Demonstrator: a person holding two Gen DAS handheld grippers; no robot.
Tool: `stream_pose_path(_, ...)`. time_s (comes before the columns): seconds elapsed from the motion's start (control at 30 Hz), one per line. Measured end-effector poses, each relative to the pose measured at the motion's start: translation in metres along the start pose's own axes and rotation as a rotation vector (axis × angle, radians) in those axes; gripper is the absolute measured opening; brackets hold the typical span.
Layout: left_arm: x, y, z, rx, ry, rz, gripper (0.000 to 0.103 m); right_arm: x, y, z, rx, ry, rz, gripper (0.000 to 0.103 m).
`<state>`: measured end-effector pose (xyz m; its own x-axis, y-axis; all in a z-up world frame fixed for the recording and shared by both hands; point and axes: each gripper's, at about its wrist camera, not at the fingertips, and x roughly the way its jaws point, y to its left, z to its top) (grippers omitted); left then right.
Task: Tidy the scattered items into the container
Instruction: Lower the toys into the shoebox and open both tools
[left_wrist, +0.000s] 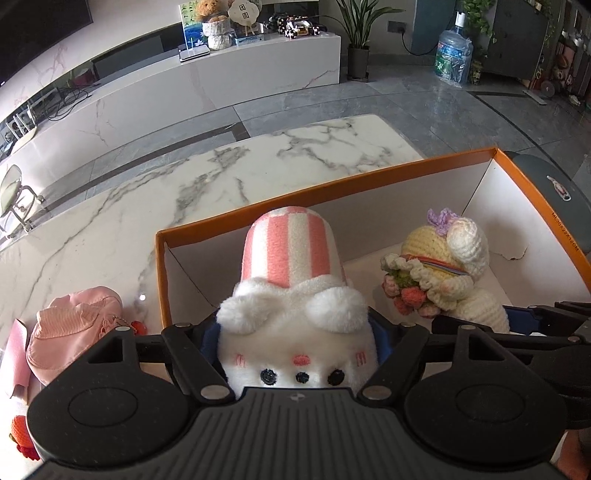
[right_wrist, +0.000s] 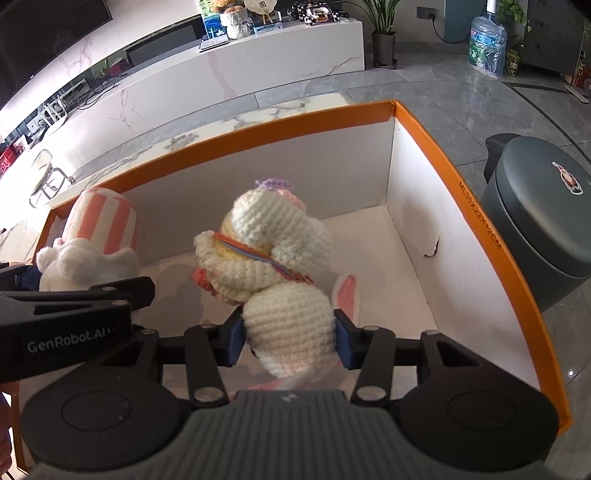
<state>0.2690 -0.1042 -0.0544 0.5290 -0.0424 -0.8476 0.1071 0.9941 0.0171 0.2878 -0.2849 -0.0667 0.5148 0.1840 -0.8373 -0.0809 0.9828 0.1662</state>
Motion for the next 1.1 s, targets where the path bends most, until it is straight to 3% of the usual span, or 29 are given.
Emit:
stream_pose_path(0.13, -0.006, 0.008, -0.002, -0.046, -0.018, -0.052, 0.09, 0.0, 0.0, -0.002, -0.003, 0.0, 0.003, 0.052)
stream_pose_path(0.57, -0.025, 0.019, -0.001, -0.095, -0.091, -0.066, 0.085, 0.006, 0.01, -0.003, -0.021, 0.034, 0.036, 0.052)
stream_pose_path(0.9, -0.031, 0.021, -0.011, -0.032, -0.095, -0.03, 0.071, 0.009, 0.027, -0.006, -0.033, 0.063, 0.049, 0.055)
stream_pose_path(1.1, -0.035, 0.016, -0.021, 0.008, -0.127, -0.022, 0.071, 0.009, 0.03, -0.009, -0.052, 0.074, 0.039, 0.057)
